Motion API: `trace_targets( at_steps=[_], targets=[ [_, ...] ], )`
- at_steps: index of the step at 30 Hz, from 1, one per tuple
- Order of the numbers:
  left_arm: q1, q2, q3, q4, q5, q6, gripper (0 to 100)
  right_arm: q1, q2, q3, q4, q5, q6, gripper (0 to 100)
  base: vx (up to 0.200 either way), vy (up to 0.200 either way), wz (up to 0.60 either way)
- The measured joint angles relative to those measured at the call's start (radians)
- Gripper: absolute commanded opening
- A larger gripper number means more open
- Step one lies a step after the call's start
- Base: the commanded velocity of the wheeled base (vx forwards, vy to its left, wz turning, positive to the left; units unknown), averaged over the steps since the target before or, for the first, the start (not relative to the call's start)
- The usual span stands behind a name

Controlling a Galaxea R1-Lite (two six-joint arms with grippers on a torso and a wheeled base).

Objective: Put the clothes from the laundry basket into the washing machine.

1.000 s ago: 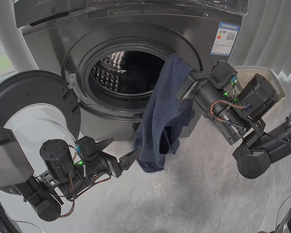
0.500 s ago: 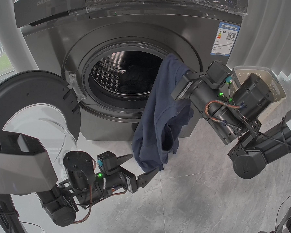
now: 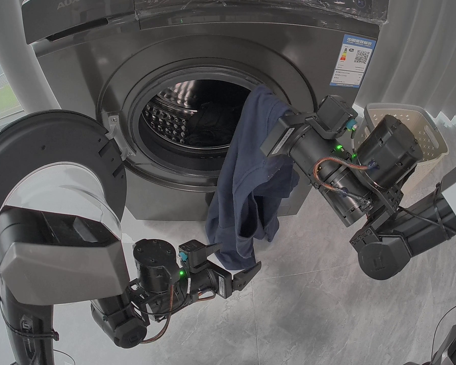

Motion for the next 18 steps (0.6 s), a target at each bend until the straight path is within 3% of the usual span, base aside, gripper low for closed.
trace_targets(
  at_steps=[13,18],
  targets=[
    [0.007,0.113,-0.116,0.0,0.007,0.012,100,0.018,0.003,-0.001,0.0,-0.001,0.001,0,0.0,0.0,0.0],
    [0.016,0.146,-0.171,0.0,0.03,0.013,100,0.024,0.006,0.0,0.0,-0.001,0.001,0,0.0,0.0,0.0]
  ],
)
